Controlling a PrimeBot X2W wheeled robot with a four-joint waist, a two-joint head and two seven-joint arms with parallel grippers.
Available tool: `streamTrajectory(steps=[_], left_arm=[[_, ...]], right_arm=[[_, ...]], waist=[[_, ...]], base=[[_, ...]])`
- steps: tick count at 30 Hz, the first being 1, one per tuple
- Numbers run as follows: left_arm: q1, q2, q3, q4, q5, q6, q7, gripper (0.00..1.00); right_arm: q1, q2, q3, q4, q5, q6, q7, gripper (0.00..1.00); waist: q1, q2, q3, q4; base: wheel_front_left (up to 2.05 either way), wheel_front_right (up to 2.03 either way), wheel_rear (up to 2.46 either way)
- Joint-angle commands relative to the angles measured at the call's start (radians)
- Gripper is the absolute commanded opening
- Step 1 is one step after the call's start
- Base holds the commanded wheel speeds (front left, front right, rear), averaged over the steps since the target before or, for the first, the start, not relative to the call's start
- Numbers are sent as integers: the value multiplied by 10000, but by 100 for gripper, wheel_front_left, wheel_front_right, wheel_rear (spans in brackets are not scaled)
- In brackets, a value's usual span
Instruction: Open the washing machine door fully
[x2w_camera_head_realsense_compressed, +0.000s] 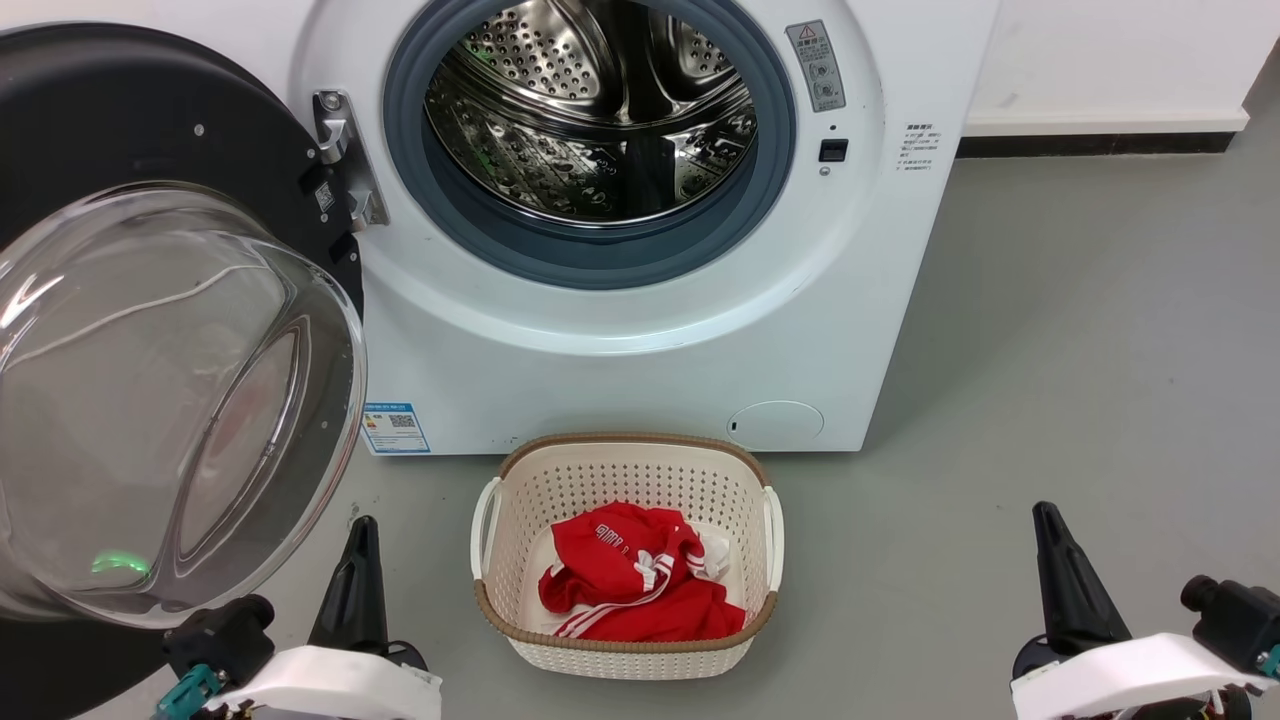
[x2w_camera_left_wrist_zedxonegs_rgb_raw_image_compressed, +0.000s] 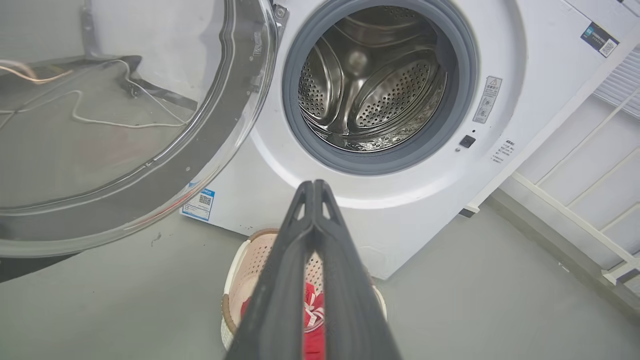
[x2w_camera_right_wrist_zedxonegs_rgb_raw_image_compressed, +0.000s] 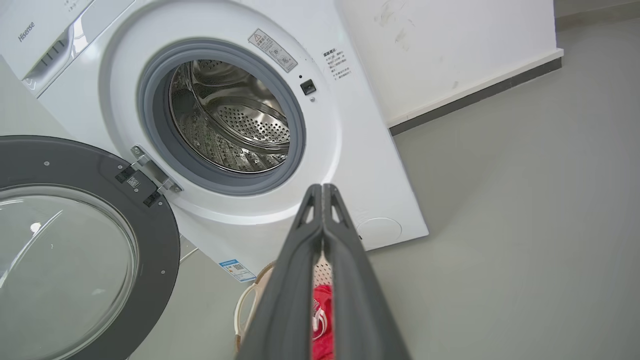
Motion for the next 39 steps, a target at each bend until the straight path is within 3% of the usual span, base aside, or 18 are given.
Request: streamTrajectory(steps=[1,39], left_arm=[[-335,8,63,-88,-360,-67,67,0],[-902,6,544,535,-5694,-420,1380,0]], right_arm=[[-328,-91,-23,-96,380,1,50,0],[-948,-193,-276,517,5691,0,1074,0]], waist=[[0,0,1,3],[0,0,51,91]], base=[[0,0,0],[0,0,0]])
